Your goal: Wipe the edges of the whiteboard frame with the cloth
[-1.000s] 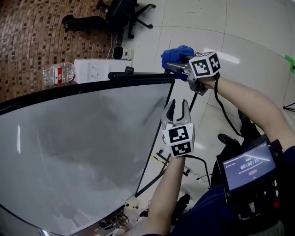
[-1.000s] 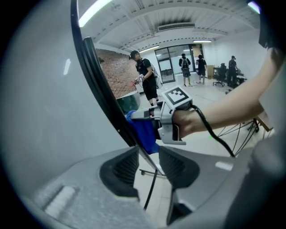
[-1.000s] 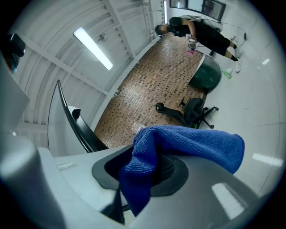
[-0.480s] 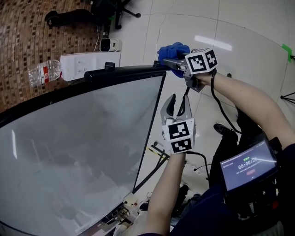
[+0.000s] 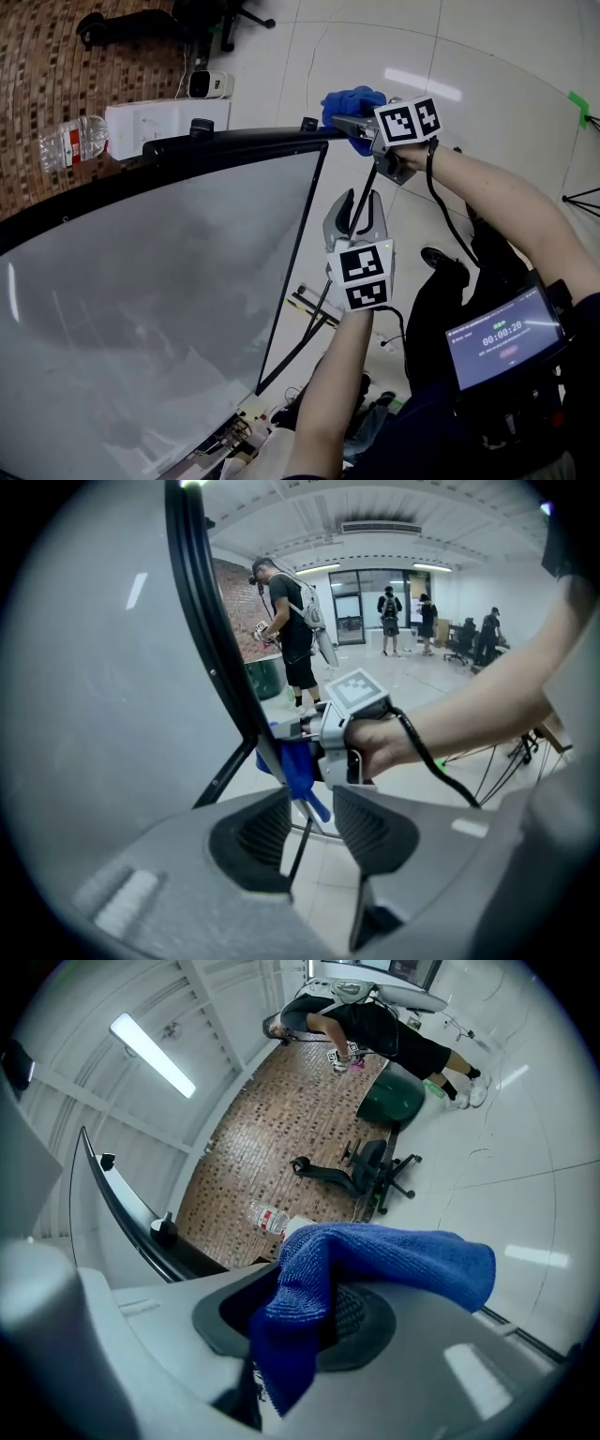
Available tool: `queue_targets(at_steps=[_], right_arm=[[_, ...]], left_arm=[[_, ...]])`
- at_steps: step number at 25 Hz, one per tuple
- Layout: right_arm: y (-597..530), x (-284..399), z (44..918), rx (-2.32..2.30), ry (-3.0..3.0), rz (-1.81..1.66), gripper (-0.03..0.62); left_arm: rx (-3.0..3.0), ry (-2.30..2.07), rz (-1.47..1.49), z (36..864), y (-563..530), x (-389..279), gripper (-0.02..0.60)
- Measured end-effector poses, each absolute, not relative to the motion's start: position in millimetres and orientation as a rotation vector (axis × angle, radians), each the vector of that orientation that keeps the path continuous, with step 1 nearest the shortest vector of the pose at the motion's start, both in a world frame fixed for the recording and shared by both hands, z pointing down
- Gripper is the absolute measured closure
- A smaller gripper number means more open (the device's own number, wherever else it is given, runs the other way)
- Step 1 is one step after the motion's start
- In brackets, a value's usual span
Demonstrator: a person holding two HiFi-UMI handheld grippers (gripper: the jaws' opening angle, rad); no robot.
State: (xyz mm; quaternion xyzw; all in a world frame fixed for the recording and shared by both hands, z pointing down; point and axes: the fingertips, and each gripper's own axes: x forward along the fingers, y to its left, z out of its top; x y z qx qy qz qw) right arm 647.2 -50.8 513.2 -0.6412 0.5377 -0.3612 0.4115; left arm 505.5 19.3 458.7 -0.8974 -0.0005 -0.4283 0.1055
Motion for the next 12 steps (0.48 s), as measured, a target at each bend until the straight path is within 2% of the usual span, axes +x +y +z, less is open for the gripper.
queue_targets(at_steps=[12], right_arm=[[-32.8, 646.3, 586.0, -1.687, 1.263, -0.938, 0.484]], left_arm=[[-2.676, -0.149, -1.283, 536.4, 8.1, 480.3, 0.443]])
